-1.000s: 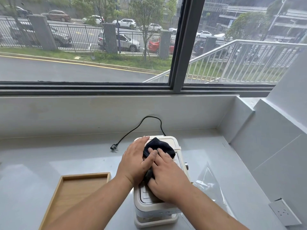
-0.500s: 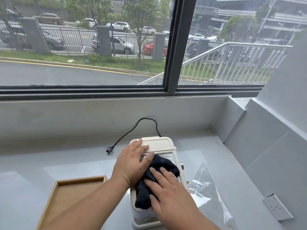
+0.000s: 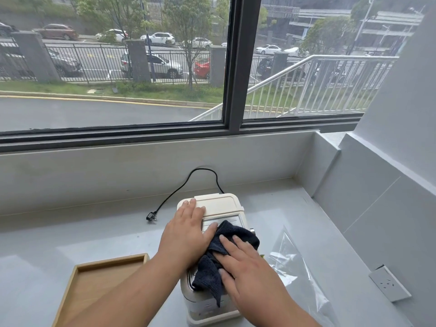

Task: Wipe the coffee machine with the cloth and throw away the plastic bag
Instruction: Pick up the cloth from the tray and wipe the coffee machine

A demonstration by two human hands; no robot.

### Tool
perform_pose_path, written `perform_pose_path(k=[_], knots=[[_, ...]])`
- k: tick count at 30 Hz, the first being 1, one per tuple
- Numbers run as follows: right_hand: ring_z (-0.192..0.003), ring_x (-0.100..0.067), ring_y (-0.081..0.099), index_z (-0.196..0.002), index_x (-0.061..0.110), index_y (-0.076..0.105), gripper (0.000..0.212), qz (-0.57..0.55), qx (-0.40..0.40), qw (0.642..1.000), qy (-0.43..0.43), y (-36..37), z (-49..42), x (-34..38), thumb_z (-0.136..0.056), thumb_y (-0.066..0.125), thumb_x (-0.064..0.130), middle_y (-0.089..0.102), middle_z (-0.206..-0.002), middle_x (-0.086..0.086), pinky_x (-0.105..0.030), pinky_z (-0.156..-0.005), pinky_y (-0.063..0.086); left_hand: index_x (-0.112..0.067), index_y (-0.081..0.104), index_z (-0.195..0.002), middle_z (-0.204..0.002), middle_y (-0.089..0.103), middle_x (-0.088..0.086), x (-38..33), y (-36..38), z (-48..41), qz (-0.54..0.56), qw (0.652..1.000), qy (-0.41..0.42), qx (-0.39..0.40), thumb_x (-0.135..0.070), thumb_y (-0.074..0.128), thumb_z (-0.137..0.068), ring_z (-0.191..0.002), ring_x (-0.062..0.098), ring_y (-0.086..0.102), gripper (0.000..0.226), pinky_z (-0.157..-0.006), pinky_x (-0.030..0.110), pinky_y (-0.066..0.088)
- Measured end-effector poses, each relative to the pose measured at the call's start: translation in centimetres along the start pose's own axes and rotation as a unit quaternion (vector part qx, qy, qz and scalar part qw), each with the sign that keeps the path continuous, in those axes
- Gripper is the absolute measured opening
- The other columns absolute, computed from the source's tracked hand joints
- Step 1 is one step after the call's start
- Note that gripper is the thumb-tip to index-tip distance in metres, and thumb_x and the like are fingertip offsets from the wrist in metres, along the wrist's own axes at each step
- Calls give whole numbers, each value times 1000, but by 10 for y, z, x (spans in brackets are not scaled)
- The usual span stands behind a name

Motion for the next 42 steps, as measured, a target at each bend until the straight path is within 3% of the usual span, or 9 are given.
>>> perform_pose_path(k=[7, 15, 20, 24, 29, 32, 36, 39, 42], knots=[[-160, -21, 11, -158, 35, 36, 52, 3, -20, 999, 41, -8, -27, -19, -107, 30, 42, 16, -174, 7, -34, -129, 5, -24, 35, -160, -176, 12, 1, -8, 6, 4, 38, 999, -14, -13, -48, 41, -107, -162, 18, 4, 58, -131, 37, 11], [-160, -18, 11, -157, 35, 40, 49, -63, -47, 995, 60, -12, -63, -39, -109, 37, 38, 18, -173, 8, -33, -126, 17, -31, 34, -160, -176, 8, -8, -6, 4, 8, 58, 998, -12, -21, -54, 41, -104, -161, 10, 0, 61, -130, 37, 14], [-159, -20, 16, -158, 34, 40, 49, -128, -65, 987, 75, -18, -84, -51, -109, 41, 37, 19, -173, 6, -35, -126, 21, -29, 32, -161, -177, 6, -6, -7, 3, 8, 36, 999, -4, -13, -76, 46, -86, -162, 11, -2, 90, -131, 35, 10], [-153, -22, 32, -157, 28, 43, 49, -183, -76, 975, 103, -27, -107, -60, -108, 45, 32, 27, -171, -2, -33, -121, 30, -30, 33, -159, -176, 6, -8, -11, 2, 9, 28, 999, -17, -15, -98, 38, -65, -161, 10, -3, 116, -130, 36, 11], [-136, -25, 51, -150, 27, 52, 43, -241, -87, 959, 125, -27, -126, -72, -108, 45, 27, 58, -147, -5, -38, -112, 42, -32, 34, -158, -176, 8, -10, -12, 2, 7, 5, 999, -30, -18, -102, 35, -61, -161, 11, 0, 120, -131, 42, 12], [-111, -15, 62, -130, 46, 62, 31, -310, -111, 933, 148, -23, -125, -78, -105, 48, 33, 72, -118, 12, -29, -92, 51, -32, 35, -157, -175, 9, -10, -12, 3, 7, 2, 999, -35, -21, -104, 34, -60, -161, 12, 2, 121, -131, 45, 12], [-95, -3, 64, -113, 56, 65, 17, -376, -126, 903, 164, -21, -123, -82, -101, 53, 54, 74, -96, 19, -24, -82, 50, -33, 34, -158, -175, 9, -11, -11, 3, 6, -1, 999, -41, -22, -105, 33, -60, -161, 12, 2, 122, -130, 48, 13], [-76, -2, 61, -109, 54, 67, 29, -413, -132, 885, 172, -20, -117, -85, -93, 49, 70, 71, -80, 22, -27, -71, 48, -33, 35, -158, -175, 11, -11, -12, 4, 6, -2, 999, -40, -26, -106, 32, -60, -160, 12, 3, 122, -130, 48, 13], [-73, 2, 63, -92, 50, 71, 28, -460, -144, 857, 182, -13, -106, -91, -85, 50, 68, 71, -77, 23, -27, -71, 47, -32, 35, -158, -175, 11, -11, -11, 4, 6, -6, 999, -39, -28, -107, 30, -60, -160, 12, 3, 123, -130, 49, 12]])
Point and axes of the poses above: each hand's wrist, its own z-axis away from the middle knuckle, its own y-axis out of the palm, x = y × z, the point moved 1 cm from there along -z, towards the middle knuckle
